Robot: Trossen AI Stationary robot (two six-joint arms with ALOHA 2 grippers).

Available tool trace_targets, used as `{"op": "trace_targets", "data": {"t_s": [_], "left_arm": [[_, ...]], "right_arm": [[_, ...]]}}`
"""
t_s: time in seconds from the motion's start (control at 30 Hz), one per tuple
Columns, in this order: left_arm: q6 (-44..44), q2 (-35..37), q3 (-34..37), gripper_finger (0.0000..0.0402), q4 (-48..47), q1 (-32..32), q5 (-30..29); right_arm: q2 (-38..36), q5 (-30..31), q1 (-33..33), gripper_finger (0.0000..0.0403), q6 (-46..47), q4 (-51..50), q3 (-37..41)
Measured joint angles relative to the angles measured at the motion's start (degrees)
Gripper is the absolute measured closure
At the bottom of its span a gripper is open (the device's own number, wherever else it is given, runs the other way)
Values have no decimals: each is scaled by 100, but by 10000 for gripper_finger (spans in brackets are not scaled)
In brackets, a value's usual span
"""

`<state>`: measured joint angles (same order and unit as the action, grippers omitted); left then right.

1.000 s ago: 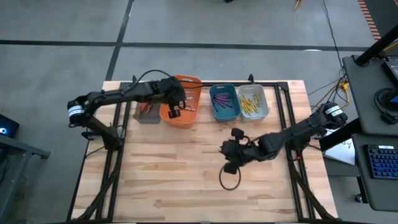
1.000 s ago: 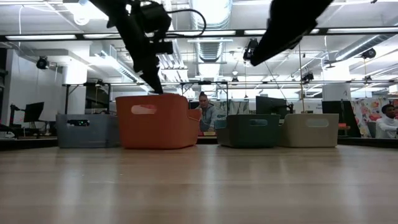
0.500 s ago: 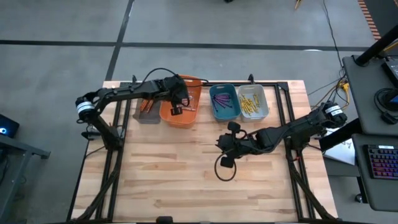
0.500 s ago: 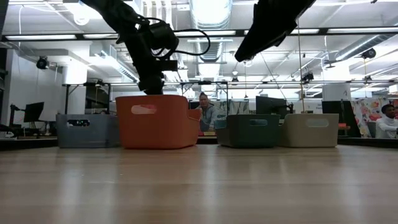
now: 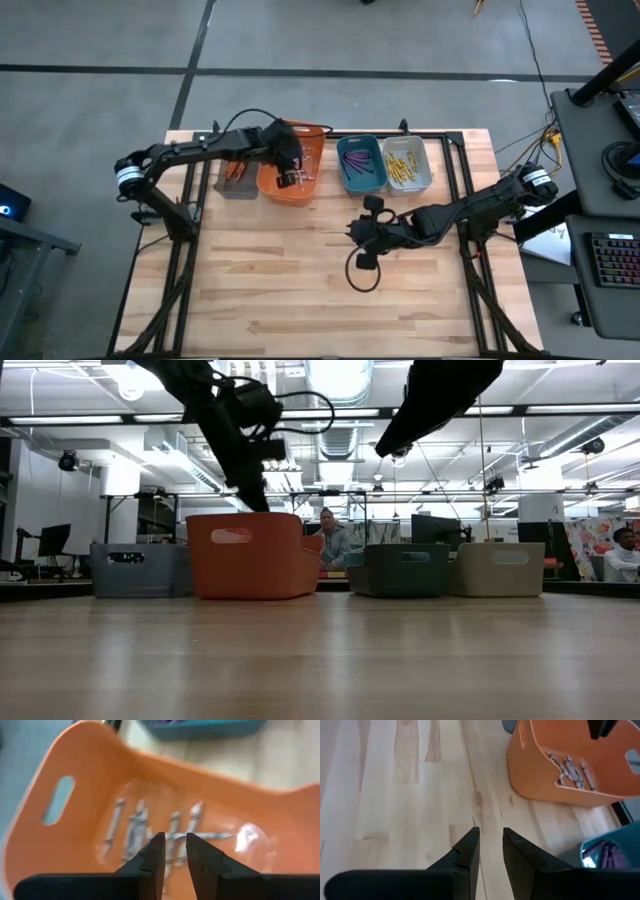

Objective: Sort crayons
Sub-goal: Return to Home Position

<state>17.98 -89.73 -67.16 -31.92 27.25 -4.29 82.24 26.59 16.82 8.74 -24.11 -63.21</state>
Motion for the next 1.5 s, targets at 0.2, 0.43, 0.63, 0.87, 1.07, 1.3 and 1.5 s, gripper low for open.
{"op": "trace_targets", "data": {"t_s": [0.2, 0.43, 0.63, 0.87, 1.07, 1.3, 1.5], "left_arm": [[-587, 649, 384, 343, 401, -343, 870], [-948, 1862, 1328, 353, 1398, -1332, 952], [-1017, 3141, 2214, 354, 1835, -1770, 951], [-1440, 4654, 3313, 354, 2367, -1786, 930], [-1606, 5610, 3840, 354, 2496, -1786, 930], [-1617, 6505, 4269, 355, 2427, -1788, 933], [-1668, 7158, 4604, 355, 2431, -1788, 933]], "right_arm": [[-7, -445, -121, 328, -583, 519, 139], [-44, -1082, -471, 328, -1272, 1282, 421], [-289, -1715, -970, 328, -1520, 1602, 769], [-700, -2378, -1495, 328, -1628, 1985, 1250], [-1102, -2757, -1768, 328, -1721, 2321, 1658], [-1655, -2837, -2031, 328, -1864, 2363, 2025], [-2289, -2873, -2265, 328, -1921, 2591, 2499]]}}
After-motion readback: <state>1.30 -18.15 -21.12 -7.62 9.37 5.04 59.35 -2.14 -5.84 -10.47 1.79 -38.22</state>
